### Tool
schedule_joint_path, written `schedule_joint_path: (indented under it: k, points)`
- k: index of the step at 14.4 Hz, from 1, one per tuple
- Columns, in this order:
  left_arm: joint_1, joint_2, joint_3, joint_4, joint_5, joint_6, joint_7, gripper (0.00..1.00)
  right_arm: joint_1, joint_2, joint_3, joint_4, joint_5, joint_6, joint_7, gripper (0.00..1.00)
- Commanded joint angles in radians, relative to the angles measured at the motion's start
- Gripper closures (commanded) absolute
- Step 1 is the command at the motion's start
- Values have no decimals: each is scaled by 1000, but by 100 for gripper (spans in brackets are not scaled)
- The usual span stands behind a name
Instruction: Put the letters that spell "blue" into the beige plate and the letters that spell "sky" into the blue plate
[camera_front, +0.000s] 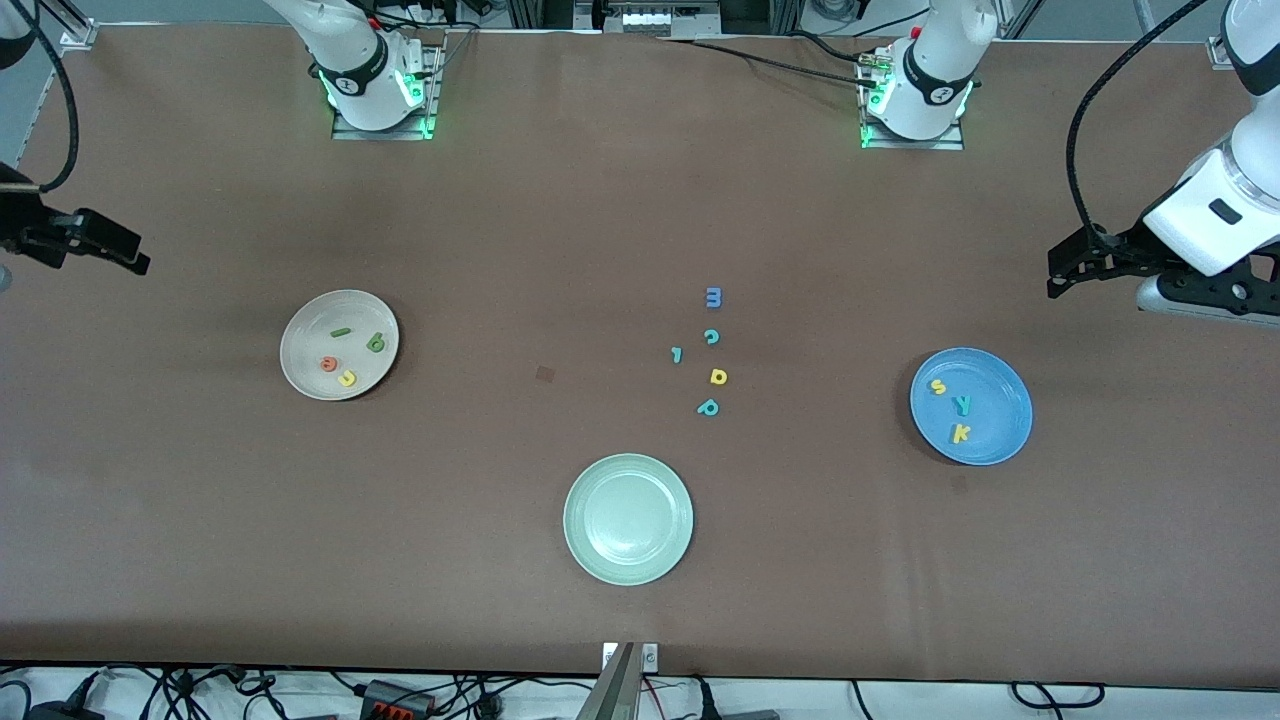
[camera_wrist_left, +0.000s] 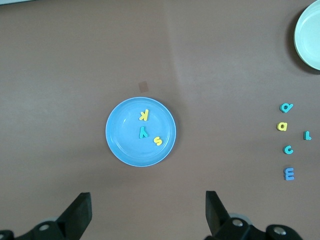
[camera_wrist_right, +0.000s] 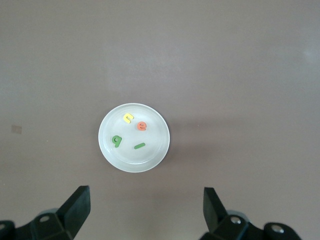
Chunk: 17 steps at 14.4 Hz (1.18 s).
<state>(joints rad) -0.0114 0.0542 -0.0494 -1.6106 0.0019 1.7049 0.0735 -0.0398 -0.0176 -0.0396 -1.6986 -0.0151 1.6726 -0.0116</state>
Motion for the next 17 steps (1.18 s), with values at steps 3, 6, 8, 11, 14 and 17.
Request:
schedule_joint_path:
  k: [3,6,8,11,14,17]
  points:
    - [-2,4,-3,23,23,-21,9,0,-2,-51,0,-44,-6,24,-14,0]
    - [-2,3,-3,23,23,-21,9,0,1,-51,0,-41,-8,18,-16,0]
    - [-2,4,-3,23,23,-21,9,0,3,-53,1,-42,-8,12,-5,0]
    - [-2,4,-3,23,23,-21,9,0,1,-56,4,-44,-12,6,1,0]
    - [-2,4,-3,23,23,-21,9,0,0,-59,1,-47,-12,-7,-14,0]
    - [-2,4,-3,23,23,-21,9,0,-2,-65,0,-47,-16,-14,-16,0]
